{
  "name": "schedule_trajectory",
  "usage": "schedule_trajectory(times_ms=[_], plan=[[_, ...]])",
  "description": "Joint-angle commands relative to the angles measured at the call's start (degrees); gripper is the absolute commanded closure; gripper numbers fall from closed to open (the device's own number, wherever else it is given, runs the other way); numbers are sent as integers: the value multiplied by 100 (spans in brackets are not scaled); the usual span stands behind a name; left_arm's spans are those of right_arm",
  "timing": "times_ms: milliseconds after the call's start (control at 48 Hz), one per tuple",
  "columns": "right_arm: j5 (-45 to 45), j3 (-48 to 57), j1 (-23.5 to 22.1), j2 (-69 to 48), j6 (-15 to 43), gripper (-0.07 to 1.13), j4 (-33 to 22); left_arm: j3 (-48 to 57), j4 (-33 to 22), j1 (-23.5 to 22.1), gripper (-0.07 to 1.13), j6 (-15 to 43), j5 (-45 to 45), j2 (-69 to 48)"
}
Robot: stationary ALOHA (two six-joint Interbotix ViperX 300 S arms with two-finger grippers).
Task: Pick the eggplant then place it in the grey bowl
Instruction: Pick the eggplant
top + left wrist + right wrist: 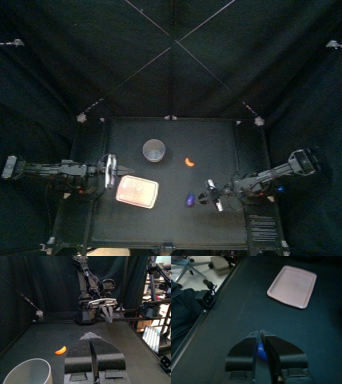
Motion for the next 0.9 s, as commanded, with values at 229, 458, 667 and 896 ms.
schedule_trajectory(times_ms=[229,458,667,896], plan=[[9,-413,-281,932,-9,0,158,-53,18,0,108,9,-18,18],[466,-563,-281,1494,-9,4,158,-35,18,0,108,18,-9,18],[562,-800,-281,1995,-26,4,123,-18,18,9,108,9,-9,18],[633,-958,-299,2347,-26,4,97,-9,18,9,108,18,-9,9]])
